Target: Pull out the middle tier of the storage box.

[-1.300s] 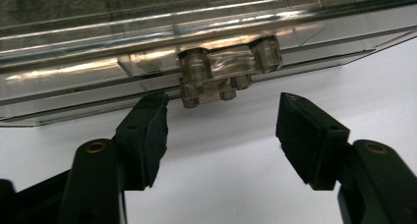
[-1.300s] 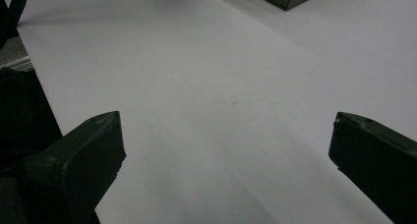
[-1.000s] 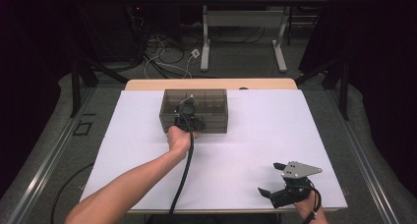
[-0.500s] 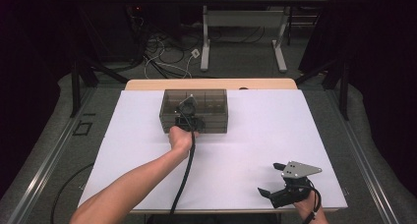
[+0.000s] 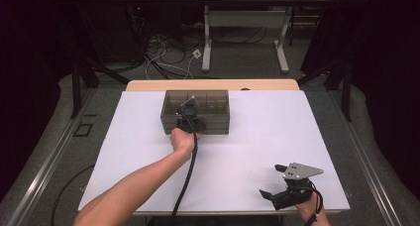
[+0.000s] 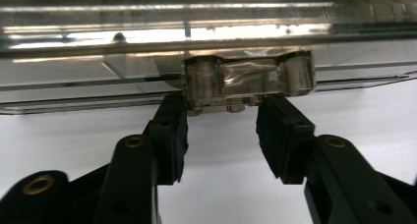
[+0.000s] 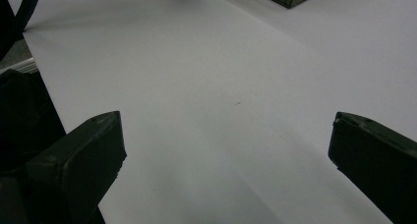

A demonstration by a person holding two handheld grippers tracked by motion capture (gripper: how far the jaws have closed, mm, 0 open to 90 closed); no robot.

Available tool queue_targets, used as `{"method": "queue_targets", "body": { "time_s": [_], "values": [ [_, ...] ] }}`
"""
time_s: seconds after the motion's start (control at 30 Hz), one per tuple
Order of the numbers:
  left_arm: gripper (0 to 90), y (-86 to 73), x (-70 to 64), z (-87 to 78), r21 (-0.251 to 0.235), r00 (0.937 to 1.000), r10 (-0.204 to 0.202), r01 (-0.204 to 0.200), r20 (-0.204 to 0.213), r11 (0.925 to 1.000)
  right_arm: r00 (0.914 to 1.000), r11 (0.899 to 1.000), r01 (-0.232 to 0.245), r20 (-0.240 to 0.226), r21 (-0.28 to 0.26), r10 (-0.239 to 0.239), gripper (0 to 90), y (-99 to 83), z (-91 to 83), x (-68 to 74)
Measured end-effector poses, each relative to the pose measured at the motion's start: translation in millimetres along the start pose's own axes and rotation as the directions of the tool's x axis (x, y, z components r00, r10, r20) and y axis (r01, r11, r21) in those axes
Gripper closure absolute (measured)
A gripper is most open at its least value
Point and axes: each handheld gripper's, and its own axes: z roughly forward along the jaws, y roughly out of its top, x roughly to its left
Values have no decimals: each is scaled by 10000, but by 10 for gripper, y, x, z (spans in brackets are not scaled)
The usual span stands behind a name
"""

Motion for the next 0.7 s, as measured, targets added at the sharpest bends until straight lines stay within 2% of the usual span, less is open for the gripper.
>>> {"method": "queue_targets", "body": {
  "time_s": [0.37,0.4,0.43,0.5,0.57,0.7],
  "values": [
    [570,-13,-9,-12,141,9998,184,-185,28,9997,9999,9998,-111,-56,186,112,3,1,-3,-5],
    [573,-15,-11,-13,237,9996,273,-271,-111,9994,9999,9997,-129,-50,192,130,3,0,-4,-5],
    [615,-27,-1,-11,210,9998,149,-146,-154,9997,9999,9998,-145,-4,103,145,3,-2,0,-4],
    [672,-38,32,-22,126,9998,179,-179,-31,9998,9999,9999,-136,-19,94,136,3,-2,-2,-4],
    [636,-40,36,-37,221,9996,257,-260,144,9994,9999,9997,-127,-73,209,129,3,2,-8,-5],
    [534,-30,-15,-42,208,9993,349,-351,121,9992,9999,9997,-159,-60,186,161,3,-2,4,-9]
  ]
}}
